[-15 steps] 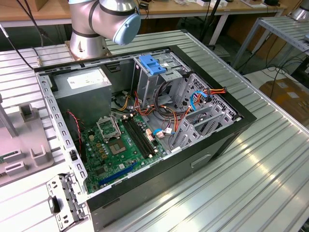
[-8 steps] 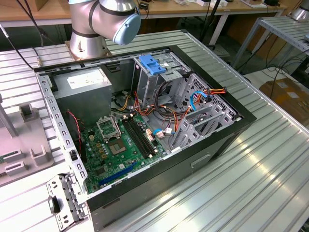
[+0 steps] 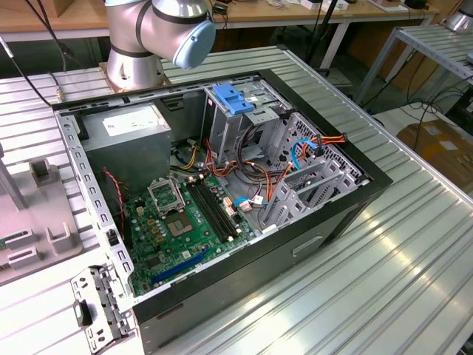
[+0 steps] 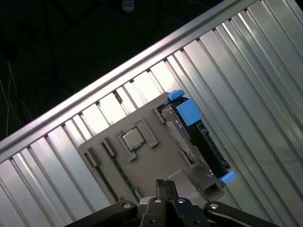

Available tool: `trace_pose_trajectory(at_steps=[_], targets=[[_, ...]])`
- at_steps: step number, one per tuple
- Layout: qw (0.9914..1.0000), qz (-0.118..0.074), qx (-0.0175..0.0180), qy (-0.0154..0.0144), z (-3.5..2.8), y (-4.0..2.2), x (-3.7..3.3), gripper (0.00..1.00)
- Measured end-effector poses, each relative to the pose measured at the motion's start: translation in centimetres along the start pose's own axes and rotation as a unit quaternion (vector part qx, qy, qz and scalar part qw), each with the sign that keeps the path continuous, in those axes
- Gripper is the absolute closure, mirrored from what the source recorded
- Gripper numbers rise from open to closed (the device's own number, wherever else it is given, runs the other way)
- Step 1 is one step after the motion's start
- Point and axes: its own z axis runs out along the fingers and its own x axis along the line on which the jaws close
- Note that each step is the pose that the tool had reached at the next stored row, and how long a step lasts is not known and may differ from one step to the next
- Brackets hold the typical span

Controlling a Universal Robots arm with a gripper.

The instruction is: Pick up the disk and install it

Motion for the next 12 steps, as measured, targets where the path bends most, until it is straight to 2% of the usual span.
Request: trace_pose_trajectory(at_steps=[5, 12], targets=[[0.99987, -0.016, -0.0004, 0.0007, 0.0, 0.0, 0.0, 0.89], [0.9991, -0.042, -0.001, 0.0019, 0.0, 0.0, 0.0, 0.89]])
